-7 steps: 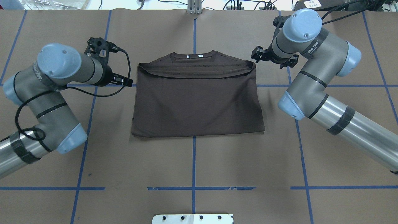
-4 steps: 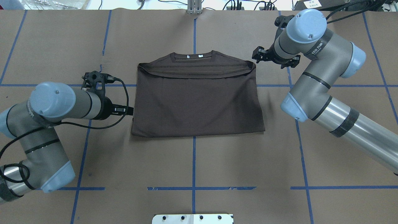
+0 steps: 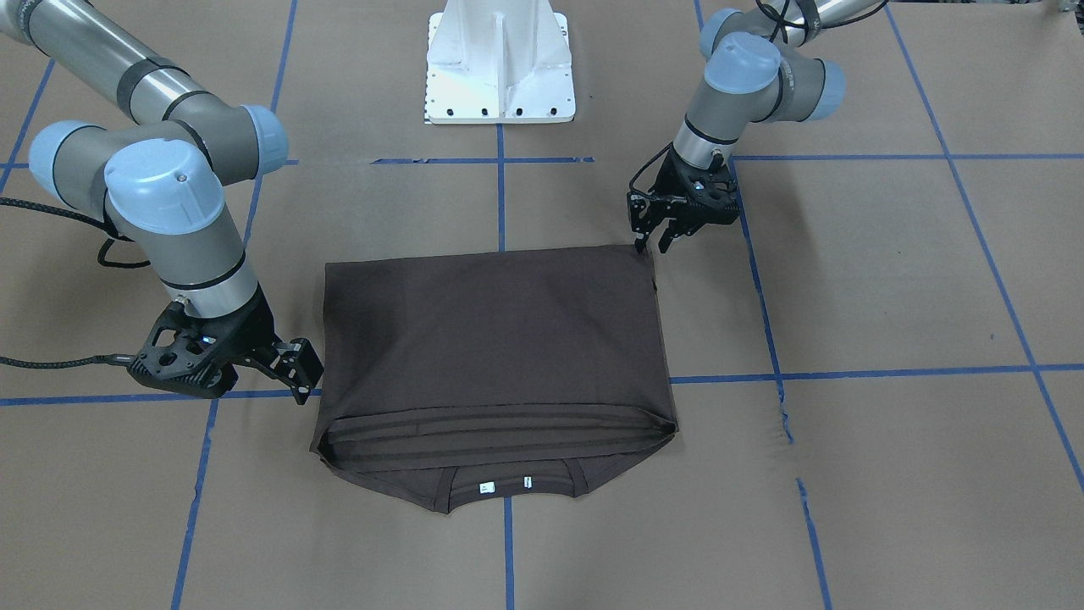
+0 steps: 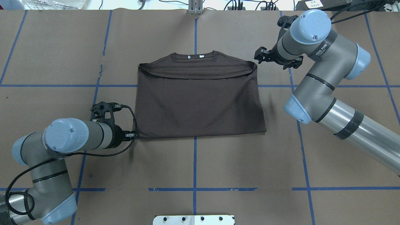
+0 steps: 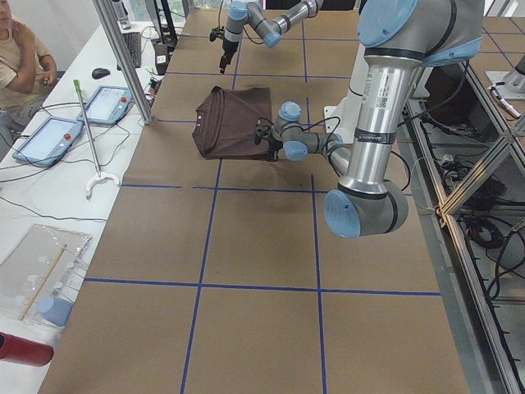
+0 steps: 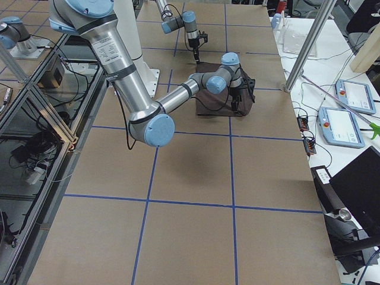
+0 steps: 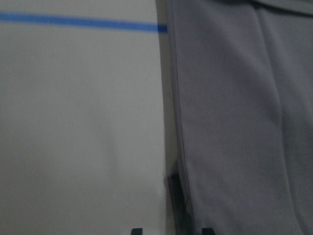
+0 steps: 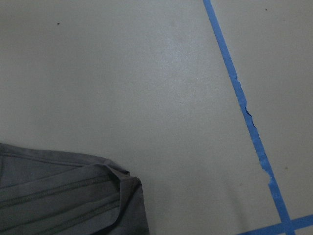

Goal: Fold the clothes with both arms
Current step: 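Release the hem and draw both grippers back from the folded shirt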

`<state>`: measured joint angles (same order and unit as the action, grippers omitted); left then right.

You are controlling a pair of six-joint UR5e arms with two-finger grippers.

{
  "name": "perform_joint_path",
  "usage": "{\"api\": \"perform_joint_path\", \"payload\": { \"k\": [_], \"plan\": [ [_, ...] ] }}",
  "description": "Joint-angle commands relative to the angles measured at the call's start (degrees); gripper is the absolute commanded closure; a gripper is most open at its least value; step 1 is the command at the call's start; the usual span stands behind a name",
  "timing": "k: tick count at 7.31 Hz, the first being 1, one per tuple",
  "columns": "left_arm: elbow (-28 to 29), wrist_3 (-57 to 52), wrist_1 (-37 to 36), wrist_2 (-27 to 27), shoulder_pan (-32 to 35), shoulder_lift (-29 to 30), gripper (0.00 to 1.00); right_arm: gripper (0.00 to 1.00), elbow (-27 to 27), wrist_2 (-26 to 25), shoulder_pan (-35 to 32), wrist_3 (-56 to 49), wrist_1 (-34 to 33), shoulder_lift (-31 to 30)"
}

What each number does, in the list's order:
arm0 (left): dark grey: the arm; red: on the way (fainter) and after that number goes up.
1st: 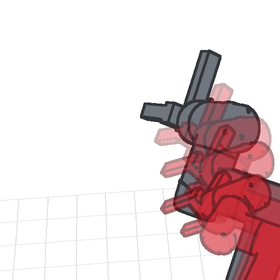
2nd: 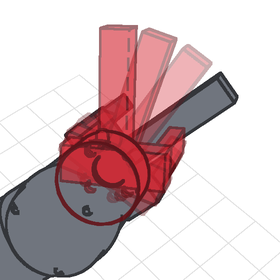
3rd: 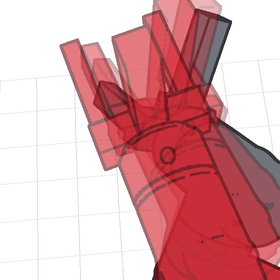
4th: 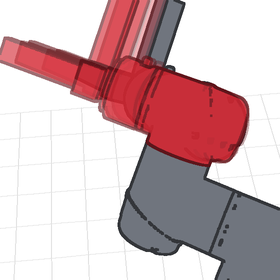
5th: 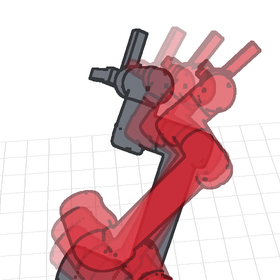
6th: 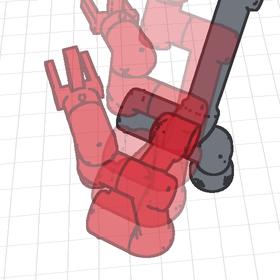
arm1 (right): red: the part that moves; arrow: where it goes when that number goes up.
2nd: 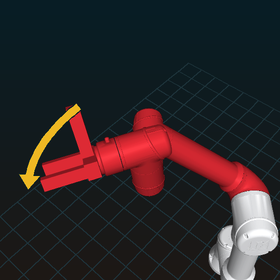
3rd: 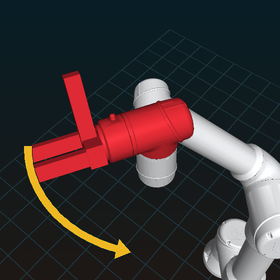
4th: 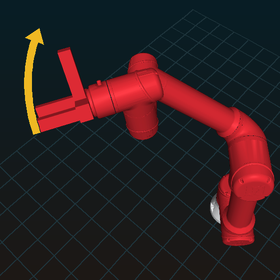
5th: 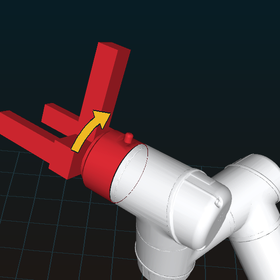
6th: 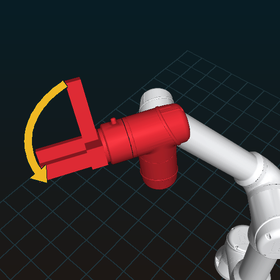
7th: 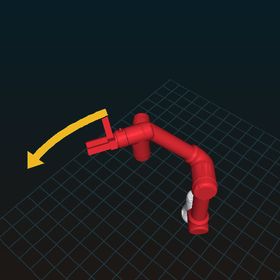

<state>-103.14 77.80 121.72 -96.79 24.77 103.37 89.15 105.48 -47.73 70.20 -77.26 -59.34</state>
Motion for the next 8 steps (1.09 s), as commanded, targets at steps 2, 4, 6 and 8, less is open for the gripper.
{"api": "perform_joint_path", "payload": {
  "k": [2,4,6,8],
  "plan": [
    [0.1,0.9,0.0,0.0,-0.6,0.5,0.8,0.0,0.0,-0.2,0.0,-0.2,0.0,-0.1],
    [-0.1,0.8,-0.1,0.0,-0.6,0.5,1.0,0.0,-0.1,-0.2,0.0,-0.2,0.0,-0.1],
    [-0.6,-0.2,-0.1,0.0,0.1,0.0,1.0,0.0,-0.1,-0.3,0.1,-0.2,0.0,-0.2],
    [0.2,-8.8,-0.1,0.0,4.8,-1.6,1.0,0.0,0.0,-0.3,0.1,-0.2,0.0,-0.2]
  ]
}}
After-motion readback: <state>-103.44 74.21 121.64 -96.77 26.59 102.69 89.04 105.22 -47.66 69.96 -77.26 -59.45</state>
